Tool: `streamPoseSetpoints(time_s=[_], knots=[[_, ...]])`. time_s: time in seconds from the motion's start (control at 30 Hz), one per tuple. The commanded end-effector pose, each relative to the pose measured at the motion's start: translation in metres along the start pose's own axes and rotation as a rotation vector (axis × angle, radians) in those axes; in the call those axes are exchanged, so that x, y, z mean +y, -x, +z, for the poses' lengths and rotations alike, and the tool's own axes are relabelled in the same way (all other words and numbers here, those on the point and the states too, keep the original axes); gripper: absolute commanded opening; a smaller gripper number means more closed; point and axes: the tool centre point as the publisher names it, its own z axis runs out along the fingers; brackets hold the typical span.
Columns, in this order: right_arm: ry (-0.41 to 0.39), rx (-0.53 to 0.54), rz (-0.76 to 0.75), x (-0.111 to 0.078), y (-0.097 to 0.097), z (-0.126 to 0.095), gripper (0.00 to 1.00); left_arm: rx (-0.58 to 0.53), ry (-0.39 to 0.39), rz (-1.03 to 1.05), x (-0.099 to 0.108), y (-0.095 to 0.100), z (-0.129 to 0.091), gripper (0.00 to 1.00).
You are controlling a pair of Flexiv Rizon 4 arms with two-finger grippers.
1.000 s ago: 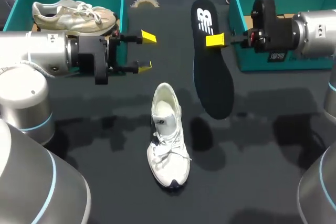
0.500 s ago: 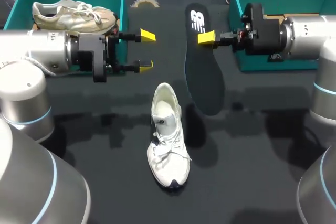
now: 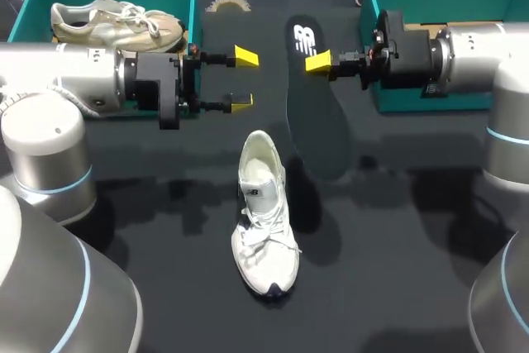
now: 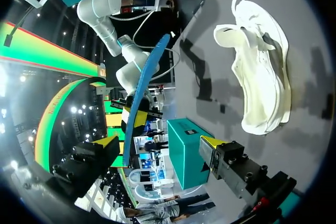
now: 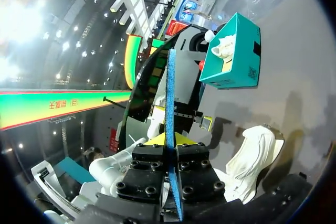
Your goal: Take the shoe out of the shoebox, open the shoe tongue, remove and reinsert the insole, then place the shoe into the shoebox
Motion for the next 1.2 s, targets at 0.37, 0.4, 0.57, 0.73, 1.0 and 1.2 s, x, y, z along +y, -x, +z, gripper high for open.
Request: streamPoseSetpoints(time_s=[0.37, 0.4, 0.57, 0.73, 1.0, 1.2], knots=[[-0.041, 0.006, 0.144, 0.027, 0.037, 0.019, 0.00, -0.048, -0.024, 0.036, -0.013, 0.004, 0.022, 1.00], [-0.042, 0.004, 0.155, 0.027, 0.039, 0.021, 0.00, -0.049, -0.028, 0.041, -0.014, 0.005, 0.023, 1.00], [-0.025, 0.004, 0.189, 0.030, 0.044, 0.023, 0.00, -0.050, -0.027, 0.053, -0.014, 0.004, 0.028, 0.96], [-0.014, 0.005, 0.204, 0.031, 0.044, 0.025, 0.00, -0.060, -0.026, 0.055, -0.014, 0.001, 0.032, 0.90], [0.010, -0.015, 0.238, 0.029, 0.052, 0.025, 0.00, -0.070, -0.017, 0.067, -0.013, -0.001, 0.037, 0.77], [0.013, -0.021, 0.257, 0.027, 0.056, 0.027, 0.00, -0.068, -0.011, 0.071, -0.012, -0.002, 0.041, 0.56]])
